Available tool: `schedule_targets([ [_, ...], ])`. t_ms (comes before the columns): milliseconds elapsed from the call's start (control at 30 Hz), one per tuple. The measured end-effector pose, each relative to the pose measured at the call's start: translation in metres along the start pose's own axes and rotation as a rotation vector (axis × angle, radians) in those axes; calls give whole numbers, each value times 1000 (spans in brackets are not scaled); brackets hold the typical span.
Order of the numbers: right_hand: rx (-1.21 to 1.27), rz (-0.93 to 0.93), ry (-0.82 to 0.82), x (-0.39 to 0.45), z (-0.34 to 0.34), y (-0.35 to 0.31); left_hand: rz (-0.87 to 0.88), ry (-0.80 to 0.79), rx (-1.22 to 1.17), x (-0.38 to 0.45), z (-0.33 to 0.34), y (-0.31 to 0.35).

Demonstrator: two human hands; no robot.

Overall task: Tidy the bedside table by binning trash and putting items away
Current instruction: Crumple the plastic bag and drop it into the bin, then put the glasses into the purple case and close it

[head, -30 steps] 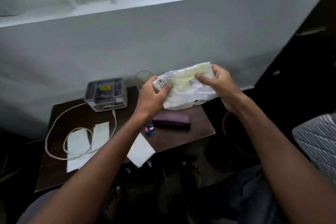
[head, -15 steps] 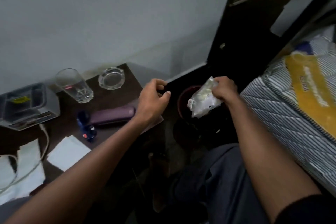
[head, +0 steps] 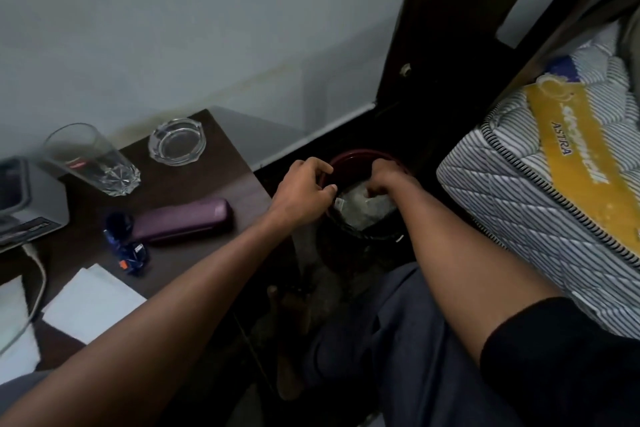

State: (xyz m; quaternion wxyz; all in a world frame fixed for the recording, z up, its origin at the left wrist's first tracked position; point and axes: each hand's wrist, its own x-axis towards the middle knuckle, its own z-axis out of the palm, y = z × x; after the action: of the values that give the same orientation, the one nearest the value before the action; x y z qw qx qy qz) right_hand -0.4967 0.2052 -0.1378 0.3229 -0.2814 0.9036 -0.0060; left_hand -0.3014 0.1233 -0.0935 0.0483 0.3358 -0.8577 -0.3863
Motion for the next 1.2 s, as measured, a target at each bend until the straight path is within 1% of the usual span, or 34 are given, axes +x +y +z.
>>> schedule_targets([
  [100, 3, -121, 83, -15, -9, -31, 0, 18, 9, -6, -11, -5],
  [200, 36, -293, 72, -38, -11, -71, -18, 55, -15, -16, -36, -10],
  [267, -3, -374, 89, -57, -11, -96, -56, 101, -23, -26, -56, -19],
  [467, -24, -513, 219, -114, 0, -169, -153, 231, -61, -67, -106, -49],
  [667, -82, -661, 275, -183, 32, -252, -217, 342, -63, -130, -160, -91],
  [733, -104, -699, 259, -203, 43, -275, -248, 373, -84, -159, -177, -114],
  [833, -166, -772, 193, -225, 61, -307, -318, 420, -124, -202, -197, -145],
  [933, -258, -829, 139, -238, 75, -337, -399, 459, -98, -231, -212, -169],
  [1067, -323, -856, 121, -236, 85, -366, -436, 427, -34, -241, -230, -185],
  [1200, -356, -831, 94, -226, 87, -380, -455, 387, 39, -237, -245, -198],
])
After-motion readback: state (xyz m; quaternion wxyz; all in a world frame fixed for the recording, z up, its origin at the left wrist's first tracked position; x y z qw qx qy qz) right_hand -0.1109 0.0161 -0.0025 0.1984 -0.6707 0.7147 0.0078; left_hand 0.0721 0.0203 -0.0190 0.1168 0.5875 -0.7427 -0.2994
